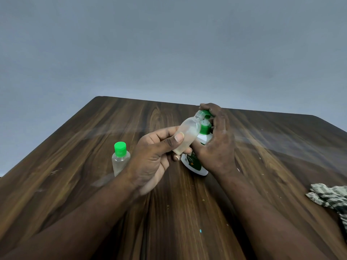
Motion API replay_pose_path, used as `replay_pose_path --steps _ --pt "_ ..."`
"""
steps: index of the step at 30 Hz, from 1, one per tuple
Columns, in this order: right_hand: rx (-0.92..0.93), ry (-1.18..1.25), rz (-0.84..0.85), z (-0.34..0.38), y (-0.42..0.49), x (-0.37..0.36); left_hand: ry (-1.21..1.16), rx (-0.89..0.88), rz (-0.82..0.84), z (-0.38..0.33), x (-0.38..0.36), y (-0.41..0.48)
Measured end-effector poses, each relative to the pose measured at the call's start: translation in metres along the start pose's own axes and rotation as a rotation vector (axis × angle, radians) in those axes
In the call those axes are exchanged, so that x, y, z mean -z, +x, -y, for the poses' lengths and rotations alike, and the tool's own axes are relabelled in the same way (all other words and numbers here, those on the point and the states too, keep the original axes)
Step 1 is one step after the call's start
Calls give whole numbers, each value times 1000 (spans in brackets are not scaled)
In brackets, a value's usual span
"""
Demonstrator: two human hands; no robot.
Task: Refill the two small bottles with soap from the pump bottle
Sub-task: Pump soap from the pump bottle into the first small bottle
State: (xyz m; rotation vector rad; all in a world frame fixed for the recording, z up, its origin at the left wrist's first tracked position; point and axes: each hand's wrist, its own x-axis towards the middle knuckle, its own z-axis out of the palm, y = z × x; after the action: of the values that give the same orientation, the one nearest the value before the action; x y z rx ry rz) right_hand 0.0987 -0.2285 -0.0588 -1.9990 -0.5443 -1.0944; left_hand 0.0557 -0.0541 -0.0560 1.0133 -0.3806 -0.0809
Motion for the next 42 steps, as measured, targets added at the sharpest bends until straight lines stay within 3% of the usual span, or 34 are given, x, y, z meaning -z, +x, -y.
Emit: replay_pose_path --steps 15,25,42 --pt "21 -37 -105 -2 -2 -9 -52 59 5 0 4 1" --pt "46 -154 -18 3 3 -4 -59 86 -7 -5 7 1" --pt "93 -95 -36 -6 -1 -3 -68 93 -43 -3 11 3"
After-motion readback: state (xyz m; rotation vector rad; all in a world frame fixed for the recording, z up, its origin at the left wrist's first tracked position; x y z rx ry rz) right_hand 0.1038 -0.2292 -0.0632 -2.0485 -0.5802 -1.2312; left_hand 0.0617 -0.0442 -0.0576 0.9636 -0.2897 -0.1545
